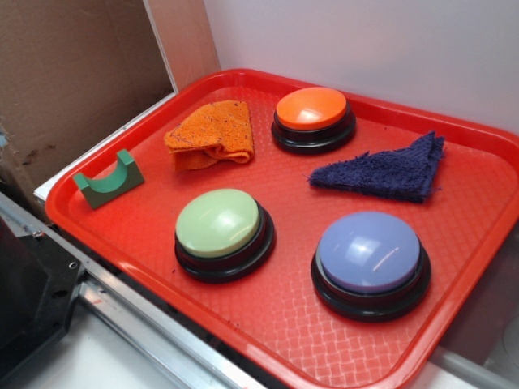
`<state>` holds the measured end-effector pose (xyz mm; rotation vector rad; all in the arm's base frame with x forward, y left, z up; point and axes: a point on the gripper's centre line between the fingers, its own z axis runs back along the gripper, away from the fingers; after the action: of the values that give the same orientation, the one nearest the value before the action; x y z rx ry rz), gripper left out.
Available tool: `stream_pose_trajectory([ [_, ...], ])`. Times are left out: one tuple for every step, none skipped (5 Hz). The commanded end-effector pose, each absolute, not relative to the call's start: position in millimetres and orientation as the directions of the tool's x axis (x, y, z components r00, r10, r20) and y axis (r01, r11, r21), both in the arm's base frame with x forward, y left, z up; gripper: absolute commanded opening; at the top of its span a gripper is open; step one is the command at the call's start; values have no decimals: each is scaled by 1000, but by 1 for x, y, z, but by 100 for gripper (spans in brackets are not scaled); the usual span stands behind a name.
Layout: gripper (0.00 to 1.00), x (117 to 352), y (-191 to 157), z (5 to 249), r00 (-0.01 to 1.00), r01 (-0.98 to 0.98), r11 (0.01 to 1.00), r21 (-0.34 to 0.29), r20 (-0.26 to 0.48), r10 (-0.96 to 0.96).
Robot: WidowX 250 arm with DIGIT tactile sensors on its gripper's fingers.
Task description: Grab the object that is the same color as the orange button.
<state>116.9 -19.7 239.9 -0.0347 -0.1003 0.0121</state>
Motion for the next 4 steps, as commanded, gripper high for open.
stream_pose_trajectory([
  [100,158,3,245,990,-99,994,-53,97,104],
  [100,181,13,237,991,-112,993,-39,71,114],
  [100,194,25,200,982,-190,981,48,5,190],
  [100,210,40,148,979,-189,982,15,-74,190],
])
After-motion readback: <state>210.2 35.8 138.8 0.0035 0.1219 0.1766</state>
